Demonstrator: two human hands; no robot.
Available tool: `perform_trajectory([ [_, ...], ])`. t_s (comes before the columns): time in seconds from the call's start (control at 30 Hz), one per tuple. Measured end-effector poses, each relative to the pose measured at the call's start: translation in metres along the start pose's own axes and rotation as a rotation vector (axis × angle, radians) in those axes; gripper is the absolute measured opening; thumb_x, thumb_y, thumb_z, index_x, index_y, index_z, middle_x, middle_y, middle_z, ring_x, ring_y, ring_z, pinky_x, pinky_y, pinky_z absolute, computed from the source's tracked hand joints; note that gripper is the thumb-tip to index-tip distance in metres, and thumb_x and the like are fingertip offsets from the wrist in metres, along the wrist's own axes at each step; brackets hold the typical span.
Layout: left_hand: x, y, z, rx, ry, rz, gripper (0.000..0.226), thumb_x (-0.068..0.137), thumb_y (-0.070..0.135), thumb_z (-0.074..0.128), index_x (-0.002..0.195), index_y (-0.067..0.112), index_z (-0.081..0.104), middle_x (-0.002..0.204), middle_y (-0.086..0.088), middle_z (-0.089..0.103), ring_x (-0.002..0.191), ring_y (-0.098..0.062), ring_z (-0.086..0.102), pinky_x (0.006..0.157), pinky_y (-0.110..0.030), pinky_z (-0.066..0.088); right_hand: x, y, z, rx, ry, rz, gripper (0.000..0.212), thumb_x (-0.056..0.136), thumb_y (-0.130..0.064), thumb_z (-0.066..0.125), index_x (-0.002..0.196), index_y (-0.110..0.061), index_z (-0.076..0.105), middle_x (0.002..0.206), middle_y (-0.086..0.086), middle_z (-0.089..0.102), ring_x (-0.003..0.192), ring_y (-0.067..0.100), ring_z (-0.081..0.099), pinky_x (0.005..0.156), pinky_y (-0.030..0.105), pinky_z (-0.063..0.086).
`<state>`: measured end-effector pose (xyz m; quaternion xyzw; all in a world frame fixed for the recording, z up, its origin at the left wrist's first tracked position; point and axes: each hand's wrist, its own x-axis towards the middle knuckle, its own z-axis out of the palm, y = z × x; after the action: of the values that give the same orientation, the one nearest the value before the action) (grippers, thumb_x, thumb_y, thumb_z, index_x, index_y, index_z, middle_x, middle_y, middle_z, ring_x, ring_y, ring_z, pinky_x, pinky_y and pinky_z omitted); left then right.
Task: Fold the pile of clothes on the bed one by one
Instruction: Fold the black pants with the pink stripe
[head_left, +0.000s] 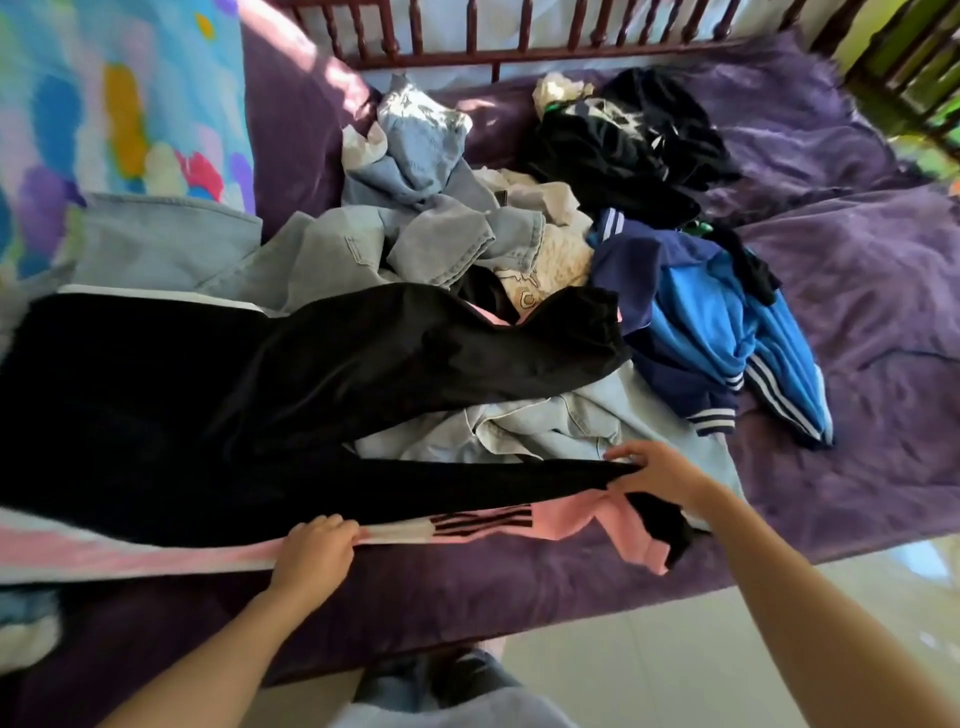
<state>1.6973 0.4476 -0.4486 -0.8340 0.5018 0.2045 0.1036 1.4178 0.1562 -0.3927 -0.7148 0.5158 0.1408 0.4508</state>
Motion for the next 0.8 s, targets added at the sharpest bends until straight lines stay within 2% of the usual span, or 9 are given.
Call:
perform_trajectory([
  [0.07,-0.008,-0.003,-0.009,-0.075,-0.004,0.092,0.017,0.094,0.026,0.04,0.088,0.04,0.046,0.094,0.018,0.048,0.097,-0.005,0.05,0.073,-0.019,0.03,0.008,0.003,-0.024,-0.233,0.179,0.035,0.046,0.075,-0.015,0.075,0.119,-0.018,0.061,0.114,0.007,0.059,0.103,0.023,0.054,0.084,0.027,0.041],
  [0.13,-0.017,-0.005,-0.01,-0.167,-0.019,0.152,0.014,0.09,0.024,0.042,0.079,0.032,0.04,0.083,0.021,0.04,0.091,-0.004,0.047,0.067,-0.018,0.026,0.012,0.0,-0.031,-0.483,0.434,0.111,0.056,0.079,-0.021,0.069,0.132,-0.024,0.05,0.133,0.009,0.045,0.123,0.03,0.039,0.099,0.037,0.034],
  [0.23,-0.035,-0.003,-0.008,-0.169,-0.091,0.231,0.015,0.088,0.022,0.04,0.096,0.026,0.052,0.088,0.023,0.041,0.102,-0.007,0.047,0.07,-0.015,0.028,0.013,-0.002,0.0,-0.436,0.396,0.175,0.063,0.084,-0.025,0.062,0.141,-0.026,0.036,0.145,0.01,0.028,0.135,0.031,0.023,0.108,0.043,0.028],
  [0.3,-0.042,-0.003,0.004,-0.126,-0.124,0.217,0.032,0.089,0.023,0.041,0.119,0.021,0.053,0.121,0.013,0.047,0.121,-0.01,0.041,0.092,-0.016,0.03,0.012,0.002,0.042,-0.386,0.289,0.211,0.063,0.087,-0.03,0.058,0.143,-0.025,0.03,0.149,0.011,0.023,0.137,0.031,0.02,0.109,0.044,0.028],
  [0.37,-0.051,0.0,0.007,-0.064,-0.098,0.176,0.047,0.084,0.029,0.056,0.13,0.023,0.05,0.134,0.008,0.043,0.128,-0.01,0.039,0.102,-0.023,0.033,0.008,0.008,0.081,-0.241,0.269,0.3,0.064,0.089,-0.034,0.056,0.144,-0.022,0.026,0.15,0.015,0.022,0.137,0.033,0.023,0.108,0.045,0.029],
  [0.43,-0.06,0.002,0.001,-0.071,-0.016,0.17,0.06,0.041,0.031,0.088,0.098,0.025,0.071,0.104,0.004,0.064,0.097,-0.012,0.064,0.077,-0.023,0.052,0.006,0.013,0.106,0.018,0.308,0.416,0.07,0.09,-0.033,0.058,0.146,-0.016,0.02,0.147,0.021,0.023,0.132,0.037,0.03,0.106,0.044,0.031],
  [0.5,-0.064,-0.002,0.006,0.004,0.136,0.143,0.069,0.005,0.019,0.089,0.073,0.022,0.075,0.077,0.002,0.069,0.069,-0.019,0.069,0.056,-0.03,0.056,0.006,0.015,0.116,0.368,0.406,0.491,0.079,0.088,-0.026,0.062,0.148,-0.009,0.013,0.144,0.028,0.027,0.128,0.042,0.035,0.103,0.045,0.035],
  [0.67,-0.063,-0.026,0.012,0.06,0.129,-0.08,0.077,0.005,0.004,0.088,0.081,0.009,0.077,0.083,-0.016,0.071,0.069,-0.035,0.069,0.051,-0.046,0.053,0.017,0.014,0.11,1.302,0.607,0.59,0.07,0.082,-0.006,0.068,0.14,-0.004,0.028,0.129,0.021,0.047,0.115,0.035,0.052,0.087,0.042,0.05],
  [0.8,-0.062,-0.039,0.01,0.037,0.174,-0.105,0.049,0.023,0.001,0.089,0.069,0.009,0.074,0.064,-0.007,0.068,0.054,-0.031,0.064,0.048,-0.043,0.052,0.014,0.018,0.09,1.141,0.622,0.589,0.036,0.087,-0.008,0.06,0.119,0.008,0.052,0.077,0.011,0.054,0.062,0.021,0.049,0.055,0.027,0.041],
])
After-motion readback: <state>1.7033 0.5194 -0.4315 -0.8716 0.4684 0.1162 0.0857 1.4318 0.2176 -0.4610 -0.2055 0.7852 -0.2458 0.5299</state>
